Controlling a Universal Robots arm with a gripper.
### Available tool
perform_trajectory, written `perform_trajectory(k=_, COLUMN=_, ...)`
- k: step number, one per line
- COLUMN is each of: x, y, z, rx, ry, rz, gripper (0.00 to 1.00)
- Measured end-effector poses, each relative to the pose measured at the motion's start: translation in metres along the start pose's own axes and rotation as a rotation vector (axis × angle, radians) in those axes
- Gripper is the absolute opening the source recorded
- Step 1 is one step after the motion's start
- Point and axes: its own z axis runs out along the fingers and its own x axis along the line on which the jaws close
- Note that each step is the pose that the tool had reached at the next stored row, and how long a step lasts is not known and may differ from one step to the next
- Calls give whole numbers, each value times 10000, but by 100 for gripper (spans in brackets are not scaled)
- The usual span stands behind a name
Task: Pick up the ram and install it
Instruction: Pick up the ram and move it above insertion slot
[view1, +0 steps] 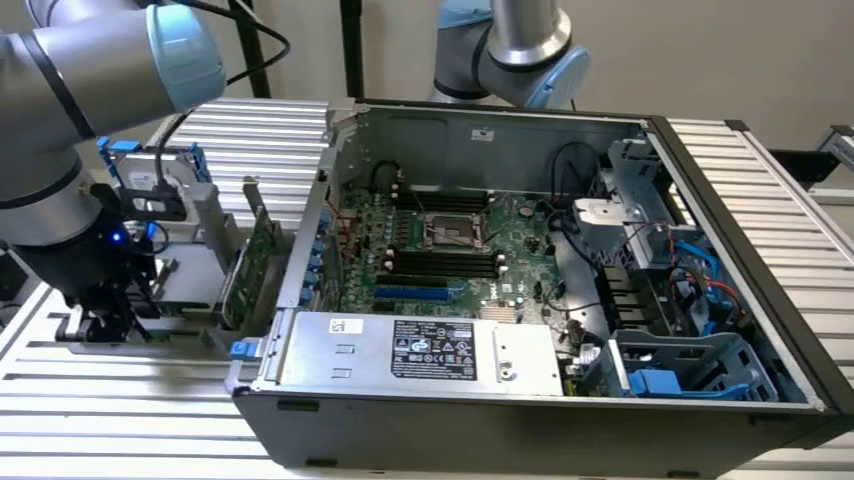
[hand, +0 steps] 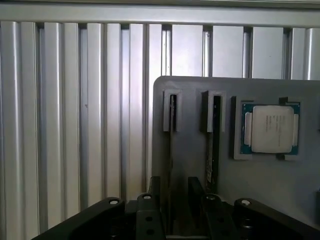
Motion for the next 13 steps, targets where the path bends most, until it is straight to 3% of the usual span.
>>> perform_trajectory(k=5, x=3, y=3, z=79, rx=4, ry=0, rz=-15, gripper=100)
perform_trajectory(k=13, x=3, y=5, z=91, rx=5, ry=0, rz=-14, gripper=100)
